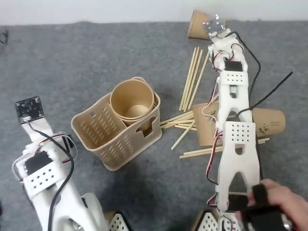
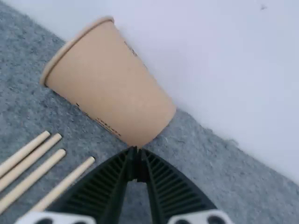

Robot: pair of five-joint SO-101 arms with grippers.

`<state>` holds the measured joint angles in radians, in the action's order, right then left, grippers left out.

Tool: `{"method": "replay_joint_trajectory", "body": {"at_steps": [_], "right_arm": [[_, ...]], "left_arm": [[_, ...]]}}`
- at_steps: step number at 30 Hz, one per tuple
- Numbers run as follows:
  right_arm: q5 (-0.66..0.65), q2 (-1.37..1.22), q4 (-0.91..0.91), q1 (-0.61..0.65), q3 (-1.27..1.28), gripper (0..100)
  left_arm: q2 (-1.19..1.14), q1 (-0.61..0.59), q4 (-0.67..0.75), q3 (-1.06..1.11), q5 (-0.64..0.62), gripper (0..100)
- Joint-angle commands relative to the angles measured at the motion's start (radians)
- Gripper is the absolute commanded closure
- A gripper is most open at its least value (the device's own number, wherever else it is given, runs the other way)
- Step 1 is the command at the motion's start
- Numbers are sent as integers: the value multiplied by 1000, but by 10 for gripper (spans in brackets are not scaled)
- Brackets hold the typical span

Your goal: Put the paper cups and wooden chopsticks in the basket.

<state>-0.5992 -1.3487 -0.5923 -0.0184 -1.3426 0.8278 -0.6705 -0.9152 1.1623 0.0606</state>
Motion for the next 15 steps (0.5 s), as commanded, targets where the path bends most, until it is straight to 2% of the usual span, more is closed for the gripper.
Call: {"method": "replay_joint_trajectory", "body": {"at_steps": [1,5,8,12,15], "right_arm": [[-9,24,-116,-39,-150,991],[8,31,-340,-56,-339,991],[117,113,-484,-61,-339,991],[334,285,-742,-90,-338,991],[385,389,-865,-99,-338,991]], "left_arm": [[14,3,32,-10,-9,812],[14,3,29,-10,-9,812],[14,5,28,-18,-9,812],[14,6,-11,-61,-11,812],[14,41,-49,-77,-11,812]]}}
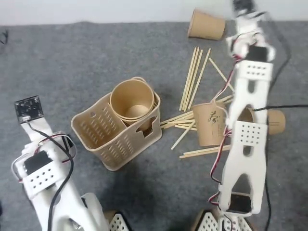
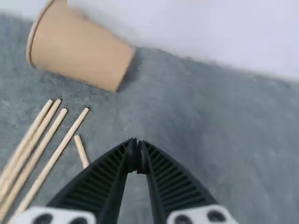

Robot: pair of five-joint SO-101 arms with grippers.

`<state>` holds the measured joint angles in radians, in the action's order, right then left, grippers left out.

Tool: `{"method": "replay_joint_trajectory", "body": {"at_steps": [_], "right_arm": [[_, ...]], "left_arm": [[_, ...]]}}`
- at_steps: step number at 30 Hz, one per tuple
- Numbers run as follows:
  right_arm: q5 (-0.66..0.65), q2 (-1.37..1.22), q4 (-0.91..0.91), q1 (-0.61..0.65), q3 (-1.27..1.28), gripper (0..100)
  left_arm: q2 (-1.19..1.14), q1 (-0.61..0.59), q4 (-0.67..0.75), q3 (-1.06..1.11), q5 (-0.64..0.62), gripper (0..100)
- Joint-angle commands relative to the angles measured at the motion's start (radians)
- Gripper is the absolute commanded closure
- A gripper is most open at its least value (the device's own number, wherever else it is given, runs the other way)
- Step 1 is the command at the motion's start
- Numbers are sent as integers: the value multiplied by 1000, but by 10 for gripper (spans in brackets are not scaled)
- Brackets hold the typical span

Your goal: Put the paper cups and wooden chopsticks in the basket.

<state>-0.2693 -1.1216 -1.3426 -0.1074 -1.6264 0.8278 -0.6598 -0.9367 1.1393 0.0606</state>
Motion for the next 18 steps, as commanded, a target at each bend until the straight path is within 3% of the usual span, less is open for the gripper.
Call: {"method": "replay_joint_trajectory", "body": {"at_steps": [1,7,10,18], "right_arm": [[44,191,-157,-8,-54,991],[-103,369,-440,45,-55,991],[-204,466,-460,48,5,990],[-540,803,-453,64,632,990]], "left_arm": [[14,43,-32,-53,-11,812],[14,57,-31,-51,-9,812],[14,55,-29,-50,-8,812],[14,54,60,21,-3,812]]}}
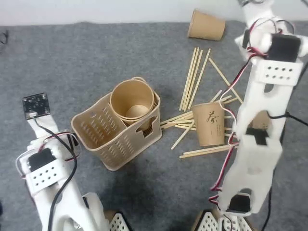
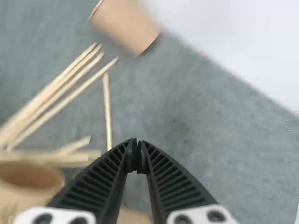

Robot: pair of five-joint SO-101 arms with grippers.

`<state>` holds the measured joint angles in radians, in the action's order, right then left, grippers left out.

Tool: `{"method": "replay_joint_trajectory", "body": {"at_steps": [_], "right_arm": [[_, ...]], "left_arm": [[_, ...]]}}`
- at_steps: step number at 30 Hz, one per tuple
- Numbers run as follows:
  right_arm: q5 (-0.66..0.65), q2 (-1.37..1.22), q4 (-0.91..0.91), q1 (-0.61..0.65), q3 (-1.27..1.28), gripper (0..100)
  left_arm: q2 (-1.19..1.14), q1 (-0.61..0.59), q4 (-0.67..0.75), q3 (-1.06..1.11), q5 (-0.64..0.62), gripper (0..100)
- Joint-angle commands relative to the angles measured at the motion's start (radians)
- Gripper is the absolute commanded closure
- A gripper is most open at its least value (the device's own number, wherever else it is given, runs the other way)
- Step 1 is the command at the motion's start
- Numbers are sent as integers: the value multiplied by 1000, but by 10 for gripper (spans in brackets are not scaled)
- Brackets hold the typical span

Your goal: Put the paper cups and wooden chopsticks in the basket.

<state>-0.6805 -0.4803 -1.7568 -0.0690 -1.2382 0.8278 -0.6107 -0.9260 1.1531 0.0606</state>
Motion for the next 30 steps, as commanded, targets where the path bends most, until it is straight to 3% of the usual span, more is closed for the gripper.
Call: {"method": "replay_joint_trajectory", "body": {"at_steps": [1,7,11,15,30], "right_arm": [[-184,209,-39,41,341,990],[-470,450,-38,122,830,982],[-529,536,-16,168,1008,840],[-618,562,-8,171,1049,738],[-669,374,122,214,1126,746]], "left_arm": [[14,5,57,10,-3,812],[14,5,60,18,-3,812],[14,5,60,18,-3,812],[14,3,60,18,-2,812],[14,-31,129,67,35,812]]}}
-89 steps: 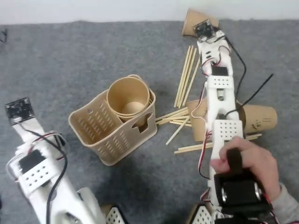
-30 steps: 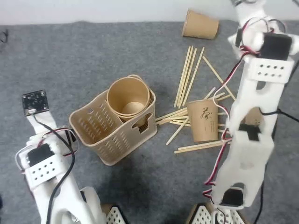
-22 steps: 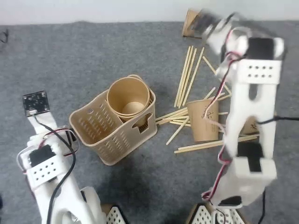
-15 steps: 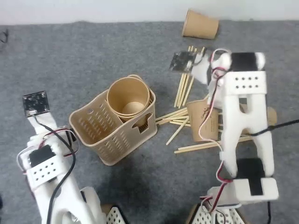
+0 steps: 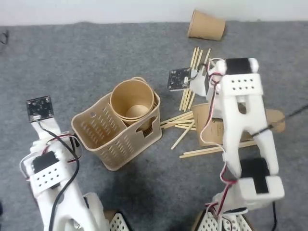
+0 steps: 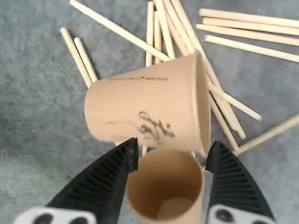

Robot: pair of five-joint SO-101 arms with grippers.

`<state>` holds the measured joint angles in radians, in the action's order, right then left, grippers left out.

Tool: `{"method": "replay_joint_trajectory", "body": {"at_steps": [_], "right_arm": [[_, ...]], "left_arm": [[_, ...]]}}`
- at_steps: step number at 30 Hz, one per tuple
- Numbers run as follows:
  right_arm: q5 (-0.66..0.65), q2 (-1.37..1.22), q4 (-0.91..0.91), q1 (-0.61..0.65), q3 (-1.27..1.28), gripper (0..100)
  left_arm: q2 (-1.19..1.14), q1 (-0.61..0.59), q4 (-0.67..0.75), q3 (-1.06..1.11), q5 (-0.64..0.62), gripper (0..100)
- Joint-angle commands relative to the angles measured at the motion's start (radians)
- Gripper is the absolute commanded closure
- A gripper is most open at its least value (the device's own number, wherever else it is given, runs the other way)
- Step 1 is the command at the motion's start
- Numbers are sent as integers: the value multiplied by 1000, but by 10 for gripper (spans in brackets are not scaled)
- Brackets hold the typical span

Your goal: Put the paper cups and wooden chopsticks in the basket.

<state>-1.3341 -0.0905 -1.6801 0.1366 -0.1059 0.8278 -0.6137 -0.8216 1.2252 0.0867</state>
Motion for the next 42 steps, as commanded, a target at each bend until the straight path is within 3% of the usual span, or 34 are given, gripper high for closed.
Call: {"method": "replay_joint_trajectory", "body": {"at_steps": [1,8,14,24,33,42], "right_arm": [[-15,-28,62,7,-6,746],[-89,-91,68,7,-2,756],[-198,-105,-51,-44,-8,998],[-227,148,-108,-54,-18,991],[-3,518,-44,24,-64,991],[284,728,196,249,-68,992]], "left_arm": [[14,-40,26,-7,9,812],[14,-54,44,-5,8,812],[14,-54,46,-5,8,812],[14,-54,46,-5,8,812],[14,-54,43,-4,8,812],[12,-54,41,-1,8,812]]}}
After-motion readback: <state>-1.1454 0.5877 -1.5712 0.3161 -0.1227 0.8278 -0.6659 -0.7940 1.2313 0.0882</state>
